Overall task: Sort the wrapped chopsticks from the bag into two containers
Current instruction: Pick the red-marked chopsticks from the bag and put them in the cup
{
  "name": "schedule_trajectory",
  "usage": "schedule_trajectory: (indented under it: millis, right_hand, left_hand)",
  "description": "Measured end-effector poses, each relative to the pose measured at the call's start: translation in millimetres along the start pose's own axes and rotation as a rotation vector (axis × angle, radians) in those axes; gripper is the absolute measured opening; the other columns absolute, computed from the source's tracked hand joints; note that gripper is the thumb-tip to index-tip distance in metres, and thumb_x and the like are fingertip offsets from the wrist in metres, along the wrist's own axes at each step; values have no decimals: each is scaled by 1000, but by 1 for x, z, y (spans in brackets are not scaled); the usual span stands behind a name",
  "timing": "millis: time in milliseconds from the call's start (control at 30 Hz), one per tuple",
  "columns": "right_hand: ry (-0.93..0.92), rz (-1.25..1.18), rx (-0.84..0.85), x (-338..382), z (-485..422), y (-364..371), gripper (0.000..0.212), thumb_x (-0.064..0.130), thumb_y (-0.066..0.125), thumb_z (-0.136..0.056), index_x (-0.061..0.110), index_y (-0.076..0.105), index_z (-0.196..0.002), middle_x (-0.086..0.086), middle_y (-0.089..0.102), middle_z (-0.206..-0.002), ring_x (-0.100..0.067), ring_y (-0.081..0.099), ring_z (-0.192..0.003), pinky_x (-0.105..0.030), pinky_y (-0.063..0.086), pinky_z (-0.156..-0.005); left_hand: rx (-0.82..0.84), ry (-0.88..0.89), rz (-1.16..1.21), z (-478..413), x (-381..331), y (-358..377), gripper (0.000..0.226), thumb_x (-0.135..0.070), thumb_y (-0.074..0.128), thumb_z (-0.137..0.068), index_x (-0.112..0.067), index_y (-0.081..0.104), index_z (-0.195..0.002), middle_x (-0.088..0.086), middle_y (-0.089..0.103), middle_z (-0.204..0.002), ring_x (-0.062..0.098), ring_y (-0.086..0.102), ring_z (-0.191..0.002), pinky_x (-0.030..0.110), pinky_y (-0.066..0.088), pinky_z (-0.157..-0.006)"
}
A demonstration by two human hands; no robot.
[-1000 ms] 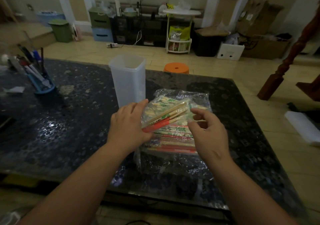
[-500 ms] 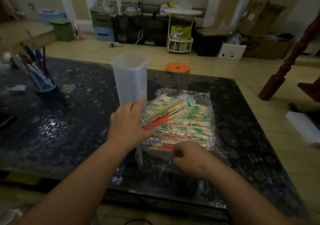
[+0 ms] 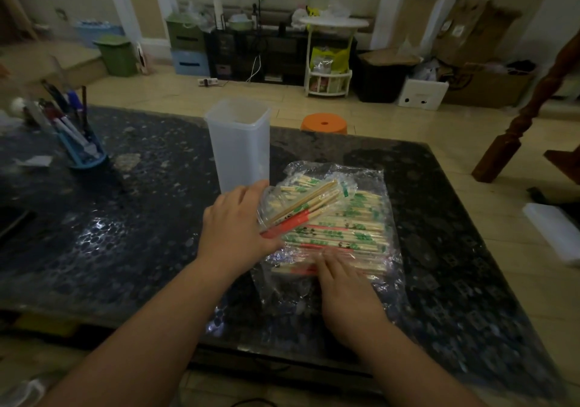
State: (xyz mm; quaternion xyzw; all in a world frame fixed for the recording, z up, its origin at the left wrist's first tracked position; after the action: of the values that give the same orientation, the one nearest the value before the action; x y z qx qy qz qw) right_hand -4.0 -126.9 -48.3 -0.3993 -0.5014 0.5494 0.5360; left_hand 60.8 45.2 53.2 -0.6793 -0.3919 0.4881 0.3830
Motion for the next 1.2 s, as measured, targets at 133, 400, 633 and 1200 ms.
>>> schedule_trajectory:
  millis: [133, 400, 633, 1200]
  right_hand:
    - [-8, 63, -93, 0, -3, -5, 49, 19, 43, -98, 20, 38, -146, -6, 38, -148, -28, 36, -135, -41, 29, -109]
    - [-3, 92, -108, -3, -8, -7, 40, 18, 44, -95, 21, 52, -134, -5, 48, -139, -28, 40, -129, -40, 31, -107]
    - [-34, 182, -55, 1, -4, -13, 36, 16, 47, -92, 16, 55, -127, -10, 60, -120, -32, 56, -109, -39, 41, -93]
    - [-172, 227, -85, 27, 24, -91, 24, 29, 58, -87, 25, 65, -109, 0, 67, -99, -26, 64, -90, -33, 42, -67]
  left_hand:
    - [9, 3, 3, 0, 0, 0, 104, -59, 81, -69, -36, 24, -152, -4, 42, -145, 22, 38, -133, 43, 31, -110]
    - [33, 6, -7, -1, 0, 4, 106, -60, 81, -68, -35, 22, -153, -3, 41, -145, 23, 37, -134, 44, 30, -110]
    - [41, 9, -15, -1, 0, 7, 108, -62, 81, -67, -36, 21, -153, -3, 41, -146, 22, 38, -134, 44, 31, -110]
    - [5, -68, 15, -2, 7, 1, 106, -59, 81, -68, -34, 23, -154, 0, 42, -146, 25, 39, -133, 45, 32, -108]
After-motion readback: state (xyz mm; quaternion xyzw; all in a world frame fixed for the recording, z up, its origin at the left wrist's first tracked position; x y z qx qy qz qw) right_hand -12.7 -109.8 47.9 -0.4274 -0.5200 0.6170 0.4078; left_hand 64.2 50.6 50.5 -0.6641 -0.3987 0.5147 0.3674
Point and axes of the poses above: each hand's wrist, its own z-axis away from the middle knuckle, its own y-axis out of the palm, x = y × z, the point moved 7 cm from there along -z, towards the middle knuckle
